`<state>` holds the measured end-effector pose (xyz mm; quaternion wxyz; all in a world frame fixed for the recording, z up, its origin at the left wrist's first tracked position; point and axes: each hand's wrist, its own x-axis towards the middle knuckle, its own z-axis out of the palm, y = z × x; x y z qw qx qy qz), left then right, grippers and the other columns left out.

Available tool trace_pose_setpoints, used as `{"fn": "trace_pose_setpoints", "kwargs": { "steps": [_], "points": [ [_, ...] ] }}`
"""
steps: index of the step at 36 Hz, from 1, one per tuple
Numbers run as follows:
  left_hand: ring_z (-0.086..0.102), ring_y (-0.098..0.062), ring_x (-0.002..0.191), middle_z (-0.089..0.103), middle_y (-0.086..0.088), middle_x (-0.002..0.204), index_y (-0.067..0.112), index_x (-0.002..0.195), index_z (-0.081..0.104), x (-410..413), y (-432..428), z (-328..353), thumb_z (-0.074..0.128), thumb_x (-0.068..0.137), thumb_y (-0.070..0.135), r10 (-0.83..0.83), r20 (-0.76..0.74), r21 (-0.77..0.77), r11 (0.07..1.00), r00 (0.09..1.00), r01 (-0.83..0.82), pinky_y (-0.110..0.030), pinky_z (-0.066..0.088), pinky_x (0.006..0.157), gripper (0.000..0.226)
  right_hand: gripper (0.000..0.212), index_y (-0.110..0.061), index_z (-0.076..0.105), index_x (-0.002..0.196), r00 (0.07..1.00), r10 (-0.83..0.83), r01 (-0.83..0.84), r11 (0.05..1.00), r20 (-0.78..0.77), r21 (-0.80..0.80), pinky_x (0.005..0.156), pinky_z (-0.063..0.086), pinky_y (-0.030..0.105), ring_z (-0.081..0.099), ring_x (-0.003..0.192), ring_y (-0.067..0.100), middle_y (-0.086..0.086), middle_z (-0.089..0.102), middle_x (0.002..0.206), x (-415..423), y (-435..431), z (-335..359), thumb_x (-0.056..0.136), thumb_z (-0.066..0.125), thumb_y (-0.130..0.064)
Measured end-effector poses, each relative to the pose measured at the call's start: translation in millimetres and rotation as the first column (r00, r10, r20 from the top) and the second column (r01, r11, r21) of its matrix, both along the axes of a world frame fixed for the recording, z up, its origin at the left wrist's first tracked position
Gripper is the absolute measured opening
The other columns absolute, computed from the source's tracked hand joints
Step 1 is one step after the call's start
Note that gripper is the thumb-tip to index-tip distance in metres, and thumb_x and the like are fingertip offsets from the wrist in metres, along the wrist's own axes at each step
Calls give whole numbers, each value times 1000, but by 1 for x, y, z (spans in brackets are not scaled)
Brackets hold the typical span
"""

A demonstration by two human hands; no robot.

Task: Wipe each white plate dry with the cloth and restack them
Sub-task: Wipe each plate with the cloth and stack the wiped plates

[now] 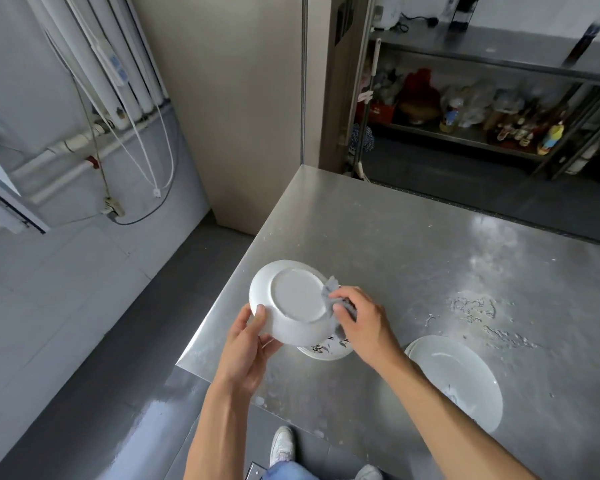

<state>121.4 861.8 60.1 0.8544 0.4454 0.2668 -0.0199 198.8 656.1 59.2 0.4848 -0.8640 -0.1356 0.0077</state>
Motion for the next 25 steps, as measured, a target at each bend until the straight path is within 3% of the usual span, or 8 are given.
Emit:
{"fn": "trace_pose_setpoints", "kwargs": {
  "steps": [3, 8, 12, 15, 18, 22, 25],
  "points": [
    [74, -19, 91, 76, -8, 112, 23, 124, 72, 3, -5, 5, 62, 101, 32, -101, 15, 72, 992, 995, 99, -34, 62, 77, 26, 21, -17, 69, 104, 995, -85, 85, 996, -48, -8, 87, 47, 20, 62, 97, 10, -5, 69, 107, 15, 0, 6, 93, 59, -2],
    [74, -27, 101, 75, -11, 119, 29, 126, 72, 4, -8, 16, 68, 95, 44, -292, 44, 189, 942, 955, 279, -43, 62, 86, 34, 23, -18, 68, 111, 993, -114, 114, 994, -4, -2, 85, 37, 2, 60, 102, 9, -5, 68, 114, 28, 5, 22, 95, 58, -5],
    [74, -27, 99, 76, -12, 116, 28, 124, 72, 6, -14, 22, 66, 97, 44, -350, 49, 224, 917, 935, 332, -41, 62, 81, 32, 24, -20, 68, 115, 995, 21, -19, 1000, 95, -24, 95, 42, 14, 58, 108, 8, -9, 67, 118, 27, 16, 36, 95, 60, -10],
    [74, -28, 98, 76, -13, 117, 28, 124, 72, 7, -21, 24, 65, 97, 43, -337, 59, 232, 920, 939, 316, -41, 62, 80, 32, 24, -15, 71, 109, 962, 145, -136, 989, 233, -54, 98, 41, 16, 58, 110, 13, -7, 68, 119, 22, 28, 41, 90, 63, -3],
    [74, -30, 101, 75, -14, 120, 27, 128, 70, 5, -24, 23, 64, 99, 43, -304, 79, 247, 929, 949, 277, -40, 62, 80, 33, 22, -15, 71, 107, 928, 256, -241, 967, 272, -87, 100, 43, 22, 57, 112, 15, -6, 69, 115, 15, 38, 42, 89, 63, -5],
    [75, -26, 103, 75, -10, 119, 26, 123, 73, 1, -22, 20, 64, 101, 39, -215, 86, 211, 958, 973, 193, -35, 61, 78, 27, 21, -24, 68, 102, 919, 331, -322, 943, 215, -79, 96, 39, 12, 54, 111, 4, -15, 65, 108, 3, 45, 43, 87, 61, -11],
    [75, -28, 105, 75, -15, 121, 22, 124, 73, -1, -22, 18, 62, 99, 36, -144, 87, 143, 981, 986, 131, -38, 62, 81, 31, 21, -31, 65, 100, 928, 348, -340, 937, 136, -79, 93, 43, 14, 55, 107, 2, -13, 62, 104, -3, 43, 42, 87, 59, -16]
  ]
}}
